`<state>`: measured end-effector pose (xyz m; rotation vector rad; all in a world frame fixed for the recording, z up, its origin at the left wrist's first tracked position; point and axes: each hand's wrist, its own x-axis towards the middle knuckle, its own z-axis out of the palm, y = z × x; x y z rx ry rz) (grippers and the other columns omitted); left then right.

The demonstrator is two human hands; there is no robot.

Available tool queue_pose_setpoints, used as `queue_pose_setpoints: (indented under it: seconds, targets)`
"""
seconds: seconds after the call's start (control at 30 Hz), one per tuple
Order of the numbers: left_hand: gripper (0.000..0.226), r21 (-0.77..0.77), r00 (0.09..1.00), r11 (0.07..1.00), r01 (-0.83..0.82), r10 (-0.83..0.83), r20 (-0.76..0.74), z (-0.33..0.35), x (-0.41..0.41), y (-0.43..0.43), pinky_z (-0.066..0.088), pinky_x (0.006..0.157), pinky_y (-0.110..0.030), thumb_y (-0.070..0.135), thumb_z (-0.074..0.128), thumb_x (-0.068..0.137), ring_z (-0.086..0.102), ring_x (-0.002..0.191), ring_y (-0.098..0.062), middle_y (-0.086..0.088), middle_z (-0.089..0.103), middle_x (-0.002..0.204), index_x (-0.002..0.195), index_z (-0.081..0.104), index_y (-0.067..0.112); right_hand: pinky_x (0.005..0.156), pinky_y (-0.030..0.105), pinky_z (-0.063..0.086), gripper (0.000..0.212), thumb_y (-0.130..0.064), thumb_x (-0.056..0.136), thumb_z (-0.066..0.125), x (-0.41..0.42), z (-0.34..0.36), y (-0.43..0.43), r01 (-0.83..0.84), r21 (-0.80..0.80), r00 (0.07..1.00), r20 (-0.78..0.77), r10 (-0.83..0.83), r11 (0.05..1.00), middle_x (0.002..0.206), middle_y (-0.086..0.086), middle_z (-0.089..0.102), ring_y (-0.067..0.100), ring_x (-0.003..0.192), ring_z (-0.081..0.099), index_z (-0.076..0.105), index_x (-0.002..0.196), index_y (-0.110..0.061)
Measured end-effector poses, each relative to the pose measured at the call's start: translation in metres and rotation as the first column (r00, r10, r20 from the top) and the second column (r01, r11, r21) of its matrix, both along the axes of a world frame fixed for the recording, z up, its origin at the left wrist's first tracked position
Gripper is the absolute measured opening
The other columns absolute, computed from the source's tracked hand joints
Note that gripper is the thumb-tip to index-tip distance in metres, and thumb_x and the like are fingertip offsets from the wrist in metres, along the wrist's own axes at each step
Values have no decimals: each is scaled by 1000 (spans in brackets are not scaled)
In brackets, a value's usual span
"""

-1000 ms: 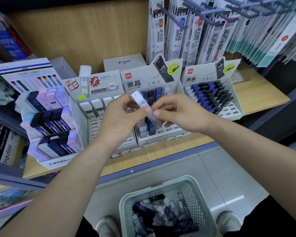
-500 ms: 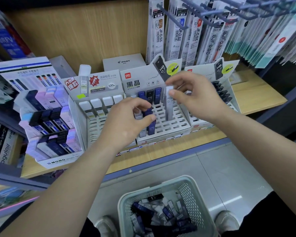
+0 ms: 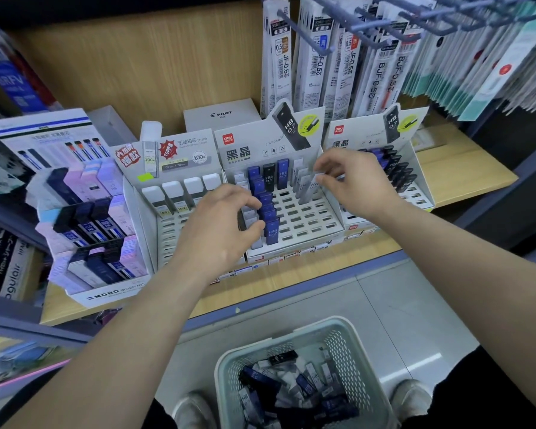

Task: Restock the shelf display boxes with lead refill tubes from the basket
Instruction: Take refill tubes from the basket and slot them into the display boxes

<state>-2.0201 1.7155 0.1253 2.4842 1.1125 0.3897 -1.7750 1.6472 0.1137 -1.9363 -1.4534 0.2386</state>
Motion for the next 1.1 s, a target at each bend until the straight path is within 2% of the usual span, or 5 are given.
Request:
queue_pose_setpoints:
  seconds: [0.17,0.5,0.67,0.93,1.1]
  targets:
    - [31,-6,1000,1000,11,-11,13,-1,-2,1,36,107,-34,36,69,90,47,127,-14,9,53,136,121,65,29,83,34,55,14,-11,92,67,-1,-11,4,-62,-25,986,153,66,998,97,3,72,15,83,63,74,104,-14]
    - [22,32,989,996,79,-83,123,5,-13,-19,41,98,-31,34,66,90,53,113,-12,12,57,118,111,67,29,79,37,55,16,-24,91,69,-19,10,-26,2,0,988,153,-2,1000,98,-1,66,16,83,65,70,105,-16]
    - [15,-57,977,980,192,-186,103,-10,-31,-55,40,79,-22,32,69,88,55,90,-2,15,57,102,103,67,31,73,23,49,16,-29,91,70,-43,5,-84,-7,-132,1000,26,11,991,97,-10,65,9,84,65,68,105,-23]
    - [29,-462,927,869,181,-307,-214,-113,-71,-119,46,75,-19,36,71,91,58,92,-7,12,61,105,115,63,22,86,33,49,48,-40,92,67,-78,-98,-186,4,-582,998,-50,-41,814,120,-1,58,16,95,57,53,134,-22]
    - [39,-556,857,824,109,-361,-367,-186,-79,-153,50,93,-34,40,71,89,59,106,-16,3,62,121,122,59,24,96,36,47,61,-39,92,65,-85,-159,-232,114,-696,965,-91,-245,709,134,5,51,23,110,60,42,145,-20]
